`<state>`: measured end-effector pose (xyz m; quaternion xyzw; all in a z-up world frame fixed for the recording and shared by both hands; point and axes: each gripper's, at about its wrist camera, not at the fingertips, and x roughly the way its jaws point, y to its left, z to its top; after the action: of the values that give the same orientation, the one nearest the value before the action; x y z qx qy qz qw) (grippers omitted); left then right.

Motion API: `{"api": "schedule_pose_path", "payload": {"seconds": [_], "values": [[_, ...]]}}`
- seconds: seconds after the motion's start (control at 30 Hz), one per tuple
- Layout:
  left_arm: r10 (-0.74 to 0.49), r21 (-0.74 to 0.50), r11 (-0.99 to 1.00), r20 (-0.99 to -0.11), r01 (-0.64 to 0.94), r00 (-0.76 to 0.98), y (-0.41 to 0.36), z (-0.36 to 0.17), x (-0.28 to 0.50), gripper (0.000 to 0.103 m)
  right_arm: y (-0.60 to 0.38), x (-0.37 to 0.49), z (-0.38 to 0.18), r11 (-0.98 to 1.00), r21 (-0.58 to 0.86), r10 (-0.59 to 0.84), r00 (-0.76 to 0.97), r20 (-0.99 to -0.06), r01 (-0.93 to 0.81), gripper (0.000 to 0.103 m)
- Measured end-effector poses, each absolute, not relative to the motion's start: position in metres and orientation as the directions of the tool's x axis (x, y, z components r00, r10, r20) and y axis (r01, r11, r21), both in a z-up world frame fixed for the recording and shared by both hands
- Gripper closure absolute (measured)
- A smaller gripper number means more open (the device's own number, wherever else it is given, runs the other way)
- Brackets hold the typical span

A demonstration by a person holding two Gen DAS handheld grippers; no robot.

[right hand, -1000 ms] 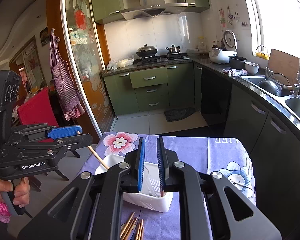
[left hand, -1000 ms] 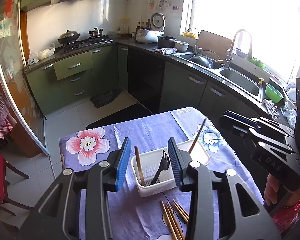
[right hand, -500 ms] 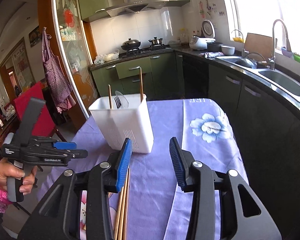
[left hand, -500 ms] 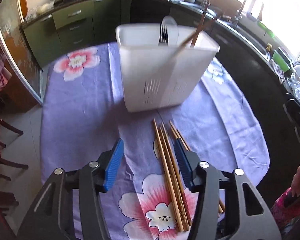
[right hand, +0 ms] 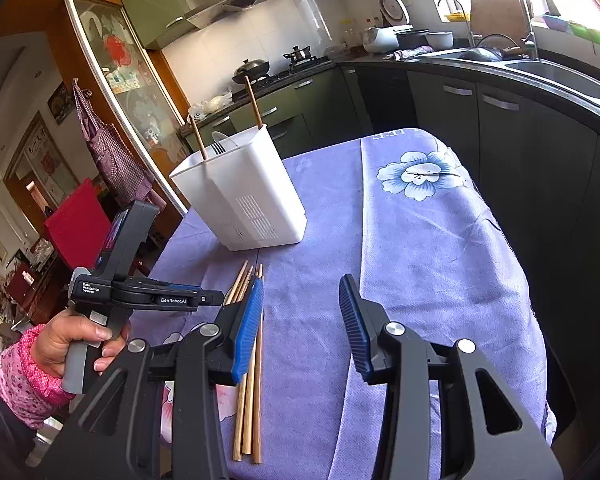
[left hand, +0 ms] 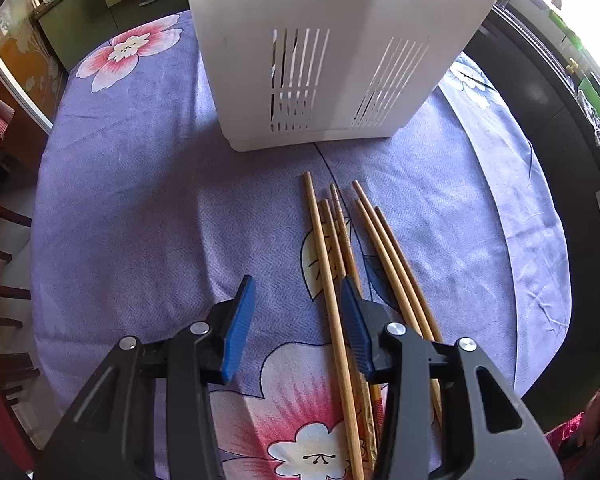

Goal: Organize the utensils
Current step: 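Grasp a bamboo chopstick with the left gripper while the right gripper grasps another chopstick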

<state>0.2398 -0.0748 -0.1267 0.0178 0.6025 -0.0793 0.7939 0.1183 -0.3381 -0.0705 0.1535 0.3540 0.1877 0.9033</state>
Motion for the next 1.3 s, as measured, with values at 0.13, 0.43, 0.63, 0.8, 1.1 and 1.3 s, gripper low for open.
{"api": "schedule_pose_path", "payload": {"seconds": [0.13,0.43,0.63,0.8,1.1,1.3], "values": [[-0.061,-0.022,0.987,-0.968,0.158,0.245,-0.081,-0.133,0.242,0.062,-0.343,0.121,-0.073,0.869,0.439,0.467,0.669,-0.578,-0.228,0.063],[0.017,0.061,0.979,-0.974,0.195,0.224,-0.100,-0.140,0.243,0.069,-0.345,0.125,-0.077,0.859,0.462,0.481,0.657,-0.580,-0.222,0.060],[0.011,0.060,0.976,-0.974,0.210,0.226,-0.099,-0.139,0.239,0.094,-0.311,0.140,-0.088,0.864,0.408,0.500,0.587,-0.637,-0.294,0.060],[0.007,0.056,0.980,-0.969,0.190,0.246,-0.076,-0.137,0.229,0.094,-0.267,0.164,-0.109,0.861,0.305,0.489,0.498,-0.716,-0.407,0.060],[-0.025,0.036,0.976,-0.961,0.213,0.275,-0.043,-0.137,0.206,0.094,-0.214,0.205,-0.142,0.886,0.174,0.377,0.449,-0.810,-0.429,0.060],[-0.051,0.016,0.975,-0.954,0.221,0.296,-0.032,-0.134,0.204,0.097,-0.196,0.217,-0.153,0.893,0.123,0.328,0.438,-0.837,-0.433,0.060]]}}
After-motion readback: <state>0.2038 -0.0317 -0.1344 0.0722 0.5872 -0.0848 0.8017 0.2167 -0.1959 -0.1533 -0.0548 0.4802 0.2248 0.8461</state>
